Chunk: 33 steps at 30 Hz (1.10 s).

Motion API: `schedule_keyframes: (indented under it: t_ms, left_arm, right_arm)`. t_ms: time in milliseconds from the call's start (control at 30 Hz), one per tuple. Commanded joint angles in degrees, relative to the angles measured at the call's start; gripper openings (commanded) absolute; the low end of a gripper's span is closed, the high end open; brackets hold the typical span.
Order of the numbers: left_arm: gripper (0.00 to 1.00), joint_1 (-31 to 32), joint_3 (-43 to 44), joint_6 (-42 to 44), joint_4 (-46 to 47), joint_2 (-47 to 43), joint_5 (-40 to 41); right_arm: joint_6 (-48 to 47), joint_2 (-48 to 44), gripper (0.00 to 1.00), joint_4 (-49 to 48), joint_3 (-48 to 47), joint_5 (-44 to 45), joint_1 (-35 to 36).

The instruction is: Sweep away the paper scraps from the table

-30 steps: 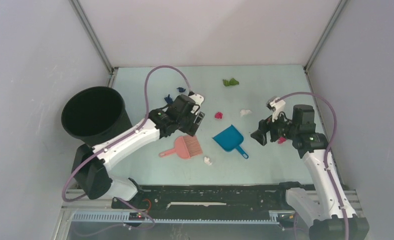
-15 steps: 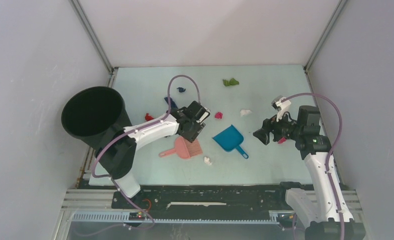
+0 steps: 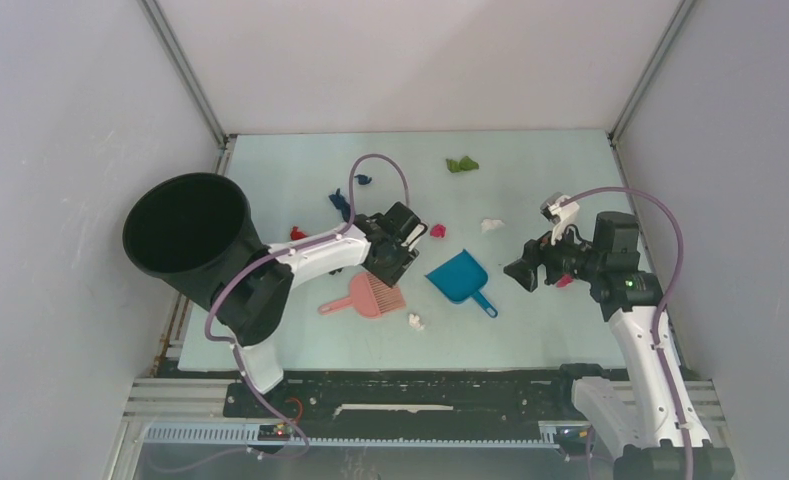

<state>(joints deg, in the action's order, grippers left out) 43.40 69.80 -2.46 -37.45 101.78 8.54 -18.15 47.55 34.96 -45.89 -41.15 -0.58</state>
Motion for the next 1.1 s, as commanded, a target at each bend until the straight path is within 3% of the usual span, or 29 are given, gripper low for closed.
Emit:
schedule_keyframes:
  t_ms: [0,400,633,667,933,1067]
  left_arm:
    - [0.55,0.32,1.19,0.71,1.76,1.36,-1.68]
    - [0.47,0.3,2.53,-0.13,1.94,5.76,-3.48]
    - [0.02,0.41,2.98,0.86,0.94,5.18,-3.26]
    - [0.0,0.41,2.92,1.0,0.59,3.87,-2.81]
    - [0.0,0.38,3.59,0.22,-2.37,-10.07,5.87]
    - [0.0,0.4,6.54,-5.03,-2.48,-18.15,12.29]
  right_arm:
    - [-0.58,0.85,0.85,-0.77,-1.21,-0.48,1.95]
    - [-1.27,0.79,0.85,-0.42,-1.22,0.84,2.8]
    - [-1.88,0.22,0.85,0.19,-1.24,0.77,2.94]
    - [-1.78,0.31,0.86,0.2,-1.22,0.99,2.89]
    - [-0.33,0.08,0.86,0.36,-1.2,-0.81,2.92]
    - [0.44,0.4,0.87,0.86,-2.12,-2.98,2.94]
